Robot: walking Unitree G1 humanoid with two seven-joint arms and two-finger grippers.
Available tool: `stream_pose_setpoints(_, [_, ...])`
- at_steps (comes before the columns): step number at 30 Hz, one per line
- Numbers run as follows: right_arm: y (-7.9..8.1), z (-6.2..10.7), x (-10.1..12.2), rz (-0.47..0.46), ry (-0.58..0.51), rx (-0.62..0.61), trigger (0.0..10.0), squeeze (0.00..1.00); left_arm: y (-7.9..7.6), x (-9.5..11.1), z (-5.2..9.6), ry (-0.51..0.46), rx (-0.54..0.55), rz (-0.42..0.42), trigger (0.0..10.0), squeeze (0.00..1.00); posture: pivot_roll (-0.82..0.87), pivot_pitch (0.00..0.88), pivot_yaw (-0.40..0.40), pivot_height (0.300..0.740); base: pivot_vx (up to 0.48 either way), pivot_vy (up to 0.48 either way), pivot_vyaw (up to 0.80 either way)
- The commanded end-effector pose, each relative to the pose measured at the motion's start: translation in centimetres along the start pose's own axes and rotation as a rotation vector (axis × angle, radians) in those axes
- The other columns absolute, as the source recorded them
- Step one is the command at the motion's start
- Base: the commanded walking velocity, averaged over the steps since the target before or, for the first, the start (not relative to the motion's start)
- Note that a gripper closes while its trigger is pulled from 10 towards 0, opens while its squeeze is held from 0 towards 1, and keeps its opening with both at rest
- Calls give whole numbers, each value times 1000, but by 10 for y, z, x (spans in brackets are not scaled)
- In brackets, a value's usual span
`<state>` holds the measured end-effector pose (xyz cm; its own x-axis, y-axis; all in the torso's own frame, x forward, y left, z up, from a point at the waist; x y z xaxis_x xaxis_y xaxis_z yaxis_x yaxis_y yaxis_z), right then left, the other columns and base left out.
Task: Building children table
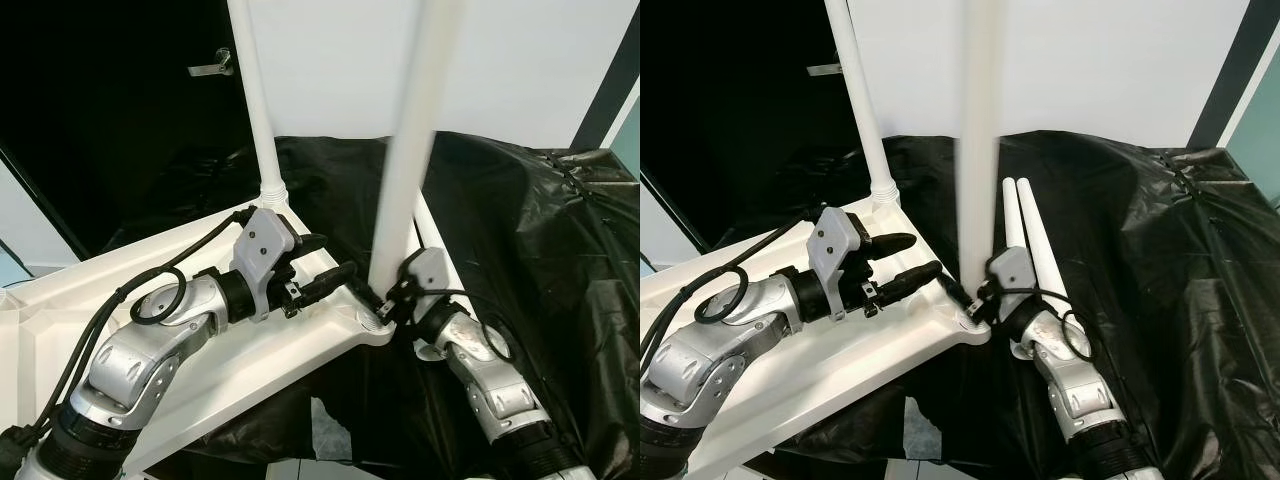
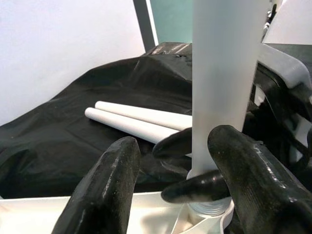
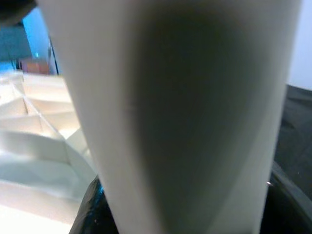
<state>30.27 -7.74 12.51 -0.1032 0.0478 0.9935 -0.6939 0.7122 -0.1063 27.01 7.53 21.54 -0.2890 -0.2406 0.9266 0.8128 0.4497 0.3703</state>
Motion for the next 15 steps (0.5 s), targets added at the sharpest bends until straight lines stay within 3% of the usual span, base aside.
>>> stream_pose_setpoints(1, [10, 16, -55, -55, 238, 11, 10000, 0, -3, 0, 2, -10, -81, -9, 10000, 0, 88, 0, 52, 740, 0, 0, 0])
stream_pose_setpoints(7, [7, 15, -50, -75, 211, -6, 10000, 0, -3, 0, 2, -9, -79, -12, 10000, 0, 89, 0, 49, 740, 0, 0, 0])
stream_pose_setpoints(11, [0, 10, -29, -77, 130, -37, 10000, 0, -1, 1, 2, -13, -80, -11, 10000, 0, 87, 0, 47, 740, 0, 0, 0])
stream_pose_setpoints(14, [-8, 3, 5, -48, 30, -54, 10000, 0, 1, 2, 1, -14, -82, 18, 10000, 0, 77, 0, 43, 740, 0, 0, 0])
stream_pose_setpoints(15, [-8, 3, 5, -48, 30, -54, 10000, 0, 1, 2, 1, -14, -82, 18, 10000, 0, 77, 0, 43, 740, 0, 0, 0])
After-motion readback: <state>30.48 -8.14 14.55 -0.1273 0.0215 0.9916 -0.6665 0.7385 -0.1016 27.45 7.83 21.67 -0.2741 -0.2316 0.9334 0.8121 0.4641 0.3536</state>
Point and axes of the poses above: a point about 5 cm out from each wrist's last joint towards the gripper, its own z axis pointing back from the gripper into the wrist, its own x axis along the axis of the wrist's last joint, y = z × x, the point moved 3 cm from there along -z, pointing out of the wrist towards the gripper, and after that the axes turned 9 degrees about -z, right-handed, at the moved point
